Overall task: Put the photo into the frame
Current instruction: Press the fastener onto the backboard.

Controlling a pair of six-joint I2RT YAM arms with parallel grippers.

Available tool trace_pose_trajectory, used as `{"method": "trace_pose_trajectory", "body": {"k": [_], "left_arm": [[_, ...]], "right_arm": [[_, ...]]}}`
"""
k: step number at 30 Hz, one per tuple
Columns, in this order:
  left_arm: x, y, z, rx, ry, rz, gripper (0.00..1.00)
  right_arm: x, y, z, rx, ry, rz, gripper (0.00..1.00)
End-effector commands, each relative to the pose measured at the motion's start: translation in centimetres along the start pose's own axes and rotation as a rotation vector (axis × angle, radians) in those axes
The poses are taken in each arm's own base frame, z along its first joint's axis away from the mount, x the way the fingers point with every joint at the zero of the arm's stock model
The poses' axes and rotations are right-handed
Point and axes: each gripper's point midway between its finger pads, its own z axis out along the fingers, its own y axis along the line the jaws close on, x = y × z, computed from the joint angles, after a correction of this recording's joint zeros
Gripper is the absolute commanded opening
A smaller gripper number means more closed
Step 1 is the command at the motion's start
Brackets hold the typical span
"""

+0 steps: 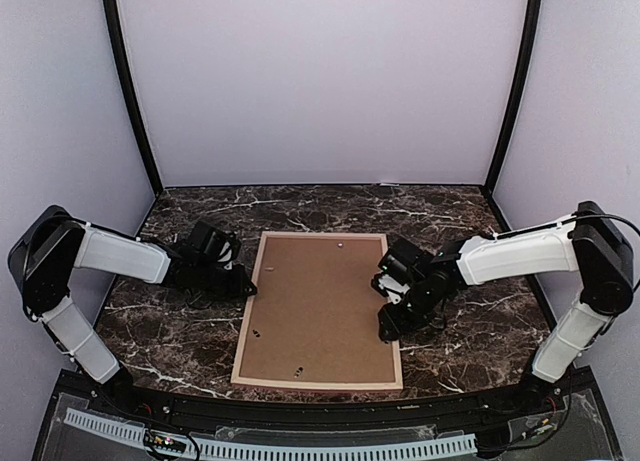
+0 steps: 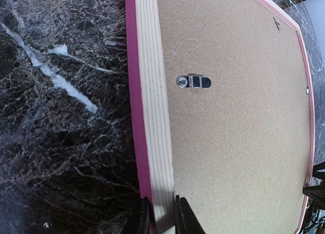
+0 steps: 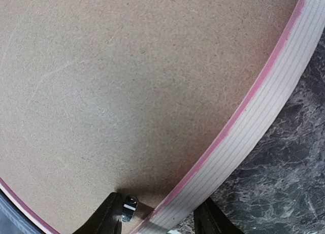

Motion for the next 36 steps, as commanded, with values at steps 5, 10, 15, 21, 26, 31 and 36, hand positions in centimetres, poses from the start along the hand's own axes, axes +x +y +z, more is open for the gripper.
{"method": "trace_pose_trajectory", "body": {"k": [5,10,15,21,26,31,36], "left_arm": [[2.5,0.8,0.2,-0.012,0.078,0.003,0.00],[2.5,0.7,0.2,-0.012,0.078,0.003,0.00],[2.5,0.8,0.2,-0.014,0.079,0.003,0.00],[2.6,0.7,0.2,-0.011,0.082,0.005,0.00],[2.5,0.7,0.2,-0.011,0.081,0.008,0.00],[2.5,0.6,0.2,-0.009,0.084,0.008,0.00],[2.6,0.6,0.3,-0.008,0.086,0.008,0.00]], "right_arm": [[4.0,-1.3,-0.2,0.039,0.117,-0.053,0.46],[4.0,-1.5,-0.2,0.034,0.117,-0.063,0.43],[3.5,-1.9,-0.2,0.037,0.107,-0.057,0.40],[2.6,-2.1,-0.4,0.015,0.084,-0.052,0.35],[1.5,-1.7,-0.6,-0.030,0.058,-0.066,0.27],[0.6,-1.3,-0.7,-0.084,0.041,-0.069,0.29],[0.0,-1.2,-1.0,-0.111,0.008,-0.041,0.46]]}}
